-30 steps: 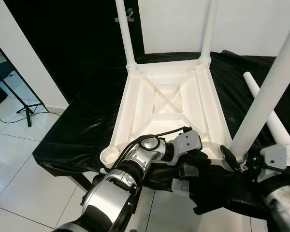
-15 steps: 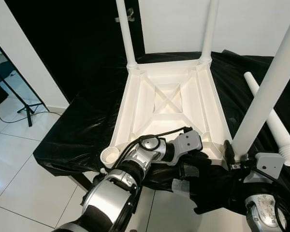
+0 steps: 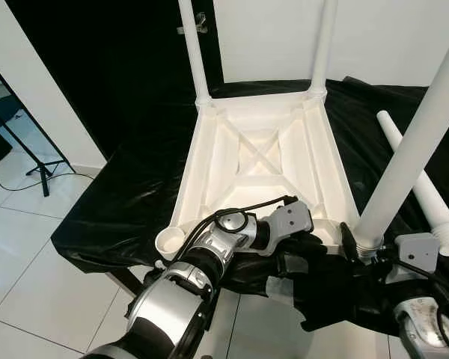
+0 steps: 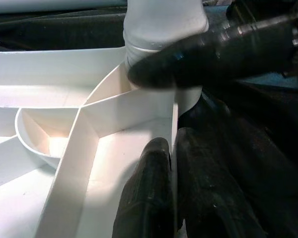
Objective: Building children table
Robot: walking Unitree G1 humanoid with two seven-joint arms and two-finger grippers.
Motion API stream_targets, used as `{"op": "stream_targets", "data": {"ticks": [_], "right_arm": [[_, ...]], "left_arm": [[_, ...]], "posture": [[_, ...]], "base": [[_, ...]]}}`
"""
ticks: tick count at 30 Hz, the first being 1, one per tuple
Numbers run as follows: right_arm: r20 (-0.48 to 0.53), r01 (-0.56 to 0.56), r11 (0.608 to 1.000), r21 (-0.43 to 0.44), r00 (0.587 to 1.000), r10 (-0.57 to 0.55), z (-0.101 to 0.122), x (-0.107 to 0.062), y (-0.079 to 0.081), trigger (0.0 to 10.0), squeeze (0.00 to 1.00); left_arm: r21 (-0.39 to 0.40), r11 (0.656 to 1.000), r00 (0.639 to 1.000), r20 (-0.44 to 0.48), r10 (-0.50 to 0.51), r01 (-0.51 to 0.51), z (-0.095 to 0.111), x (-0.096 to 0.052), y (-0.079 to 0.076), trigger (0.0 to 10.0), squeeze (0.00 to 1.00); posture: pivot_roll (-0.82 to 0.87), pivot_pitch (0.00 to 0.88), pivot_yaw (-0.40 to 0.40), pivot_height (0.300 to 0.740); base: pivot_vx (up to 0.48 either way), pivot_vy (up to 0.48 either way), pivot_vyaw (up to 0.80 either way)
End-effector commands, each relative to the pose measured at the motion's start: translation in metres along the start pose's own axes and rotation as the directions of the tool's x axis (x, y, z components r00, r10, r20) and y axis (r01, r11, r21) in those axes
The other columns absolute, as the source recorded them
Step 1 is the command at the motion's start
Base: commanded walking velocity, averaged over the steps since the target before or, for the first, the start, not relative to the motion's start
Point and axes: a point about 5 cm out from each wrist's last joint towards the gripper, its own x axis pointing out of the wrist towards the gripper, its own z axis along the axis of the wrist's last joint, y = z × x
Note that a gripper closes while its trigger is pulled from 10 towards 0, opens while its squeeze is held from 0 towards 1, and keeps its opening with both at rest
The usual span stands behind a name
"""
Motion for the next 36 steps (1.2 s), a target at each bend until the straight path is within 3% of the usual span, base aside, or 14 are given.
{"op": "stream_targets", "data": {"ticks": [1,3,11,12,14,15,21,30,31,32,34,36], "right_arm": [[-0.016,-0.172,0.985,-0.019,0.985,0.172,-0.001,0.002,0.001,10.0,0.0],[-0.021,-0.225,0.972,-0.064,0.974,0.224,0.001,0.002,-0.006,10.0,0.0],[-0.023,-0.241,0.961,-0.137,0.971,0.24,0.007,0.004,-0.025,10.0,0.0],[-0.022,-0.269,0.955,-0.128,0.963,0.268,0.009,0.002,-0.025,4.7,0.0],[-0.021,-0.294,0.948,-0.12,0.956,0.294,0.009,0.001,-0.025,4.7,0.0],[-0.027,-0.33,0.939,-0.093,0.944,0.329,0.009,-0.002,-0.023,0.0,0.0],[-0.064,-0.397,0.918,-0.018,0.916,0.395,0.0,-0.011,-0.011,0.0,0.0],[-0.039,-0.266,0.956,0.123,0.961,0.272,-0.007,-0.009,0.012,0.0,0.0],[-0.036,-0.092,0.983,0.158,0.994,0.098,-0.009,-0.006,0.015,0.0,0.0],[-0.036,-0.092,0.983,0.158,0.994,0.098,-0.009,-0.006,0.015,0.0,0.0],[-0.039,0.118,0.979,0.168,0.993,-0.113,-0.011,-0.007,0.016,0.0,0.0],[-0.035,0.178,0.971,0.158,0.984,-0.175,-0.011,-0.008,0.016,0.0,0.0]], "left_arm": [[-0.119,0.985,0.985,-0.13,0.113,-0.129,-0.035,0.003,-0.011,10.0,0.0],[-0.119,0.984,0.985,-0.128,0.116,-0.131,-0.034,0.003,-0.011,10.0,0.0],[-0.12,0.984,0.984,-0.132,0.116,-0.132,-0.035,0.001,-0.01,10.0,0.0],[-0.119,0.984,0.984,-0.132,0.116,-0.132,-0.035,0.001,-0.01,10.0,0.0],[-0.119,0.984,0.985,-0.132,0.115,-0.131,-0.035,0.001,-0.01,10.0,0.0],[-0.119,0.984,0.985,-0.131,0.115,-0.13,-0.035,0.002,-0.01,10.0,0.0],[-0.118,0.985,0.986,-0.125,0.112,-0.127,-0.033,0.004,-0.011,10.0,0.0],[-0.121,0.985,0.985,-0.131,0.109,-0.125,-0.036,0.001,-0.011,10.0,0.0],[-0.122,0.985,0.985,-0.131,0.11,-0.126,-0.036,0.001,-0.011,10.0,0.0],[-0.122,0.985,0.985,-0.131,0.11,-0.126,-0.036,0.001,-0.011,10.0,0.0],[-0.123,0.984,0.985,-0.13,0.11,-0.126,-0.036,0.001,-0.011,10.0,0.0],[-0.124,0.984,0.985,-0.13,0.109,-0.126,-0.036,0.001,-0.012,10.0,0.0]], "posture": [[-0.02,0.0,0.098,0.74],[-0.02,0.0,0.1,0.74],[-0.03,0.0,0.103,0.74],[-0.03,0.0,0.104,0.74],[-0.03,0.0,0.104,0.74],[-0.03,0.0,0.104,0.74],[-0.03,0.0,0.105,0.74],[-0.03,0.0,0.107,0.74],[-0.02,0.0,0.106,0.74],[-0.02,0.0,0.106,0.74],[-0.02,0.0,0.106,0.74],[-0.02,0.0,0.106,0.74]], "base": [[0.0,0.0,0.0],[0.0,0.0,0.0],[0.0,0.0,0.0],[0.0,0.0,0.0],[0.0,0.0,0.0],[0.0,0.0,0.0],[0.0,0.0,0.0],[0.0,0.0,0.0],[0.0,0.0,0.0],[0.0,0.0,0.0],[0.0,0.0,0.0],[0.0,0.0,0.0]]}}
